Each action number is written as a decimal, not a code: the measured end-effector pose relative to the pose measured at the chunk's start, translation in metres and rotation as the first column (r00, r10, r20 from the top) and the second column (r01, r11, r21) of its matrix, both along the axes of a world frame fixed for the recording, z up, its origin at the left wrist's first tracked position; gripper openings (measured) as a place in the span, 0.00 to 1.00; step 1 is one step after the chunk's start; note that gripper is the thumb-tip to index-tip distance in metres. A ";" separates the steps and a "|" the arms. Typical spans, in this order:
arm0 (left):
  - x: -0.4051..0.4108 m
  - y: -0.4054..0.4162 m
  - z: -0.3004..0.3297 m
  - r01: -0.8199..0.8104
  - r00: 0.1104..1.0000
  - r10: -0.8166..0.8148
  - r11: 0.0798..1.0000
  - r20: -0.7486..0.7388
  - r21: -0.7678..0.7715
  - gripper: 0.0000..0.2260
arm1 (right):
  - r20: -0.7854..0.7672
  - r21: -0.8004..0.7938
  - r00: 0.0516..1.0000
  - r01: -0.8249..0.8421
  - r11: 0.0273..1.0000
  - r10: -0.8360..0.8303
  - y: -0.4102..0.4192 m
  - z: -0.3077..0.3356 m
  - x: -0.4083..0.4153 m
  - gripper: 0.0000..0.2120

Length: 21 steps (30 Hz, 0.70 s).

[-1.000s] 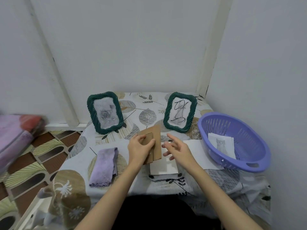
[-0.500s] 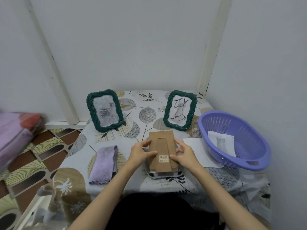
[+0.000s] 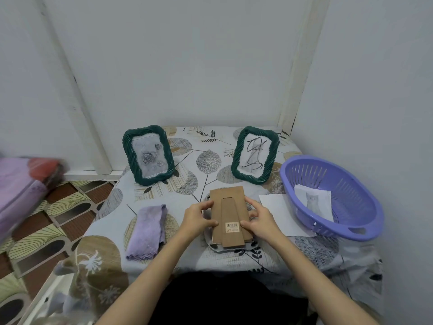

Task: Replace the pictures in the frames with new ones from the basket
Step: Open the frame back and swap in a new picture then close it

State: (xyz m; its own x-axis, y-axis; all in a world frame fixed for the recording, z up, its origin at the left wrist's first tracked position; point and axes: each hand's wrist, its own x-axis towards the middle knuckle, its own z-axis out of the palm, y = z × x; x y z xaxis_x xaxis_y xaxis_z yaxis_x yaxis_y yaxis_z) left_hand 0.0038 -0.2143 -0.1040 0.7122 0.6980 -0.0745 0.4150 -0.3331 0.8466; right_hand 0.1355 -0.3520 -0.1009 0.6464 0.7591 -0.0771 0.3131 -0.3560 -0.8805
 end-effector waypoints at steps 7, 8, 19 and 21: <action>-0.002 -0.002 0.001 0.007 1.000 -0.007 0.999 -0.011 0.038 0.32 | 0.112 -0.115 0.993 -0.016 0.993 0.029 -0.001 0.001 0.005 0.29; -0.001 -0.002 0.001 0.010 1.000 -0.010 0.999 -0.011 0.041 0.31 | 0.126 -0.142 0.991 -0.017 0.990 0.035 -0.001 0.002 0.007 0.25; -0.001 -0.004 0.001 0.018 0.999 -0.015 0.997 -0.046 0.072 0.32 | 0.109 -0.256 0.992 -0.039 0.966 0.069 0.007 0.004 0.018 0.21; -0.001 -0.003 0.000 0.032 0.998 -0.027 0.996 -0.063 0.085 0.31 | 0.123 -0.266 0.989 -0.043 0.963 0.078 0.008 0.002 0.019 0.20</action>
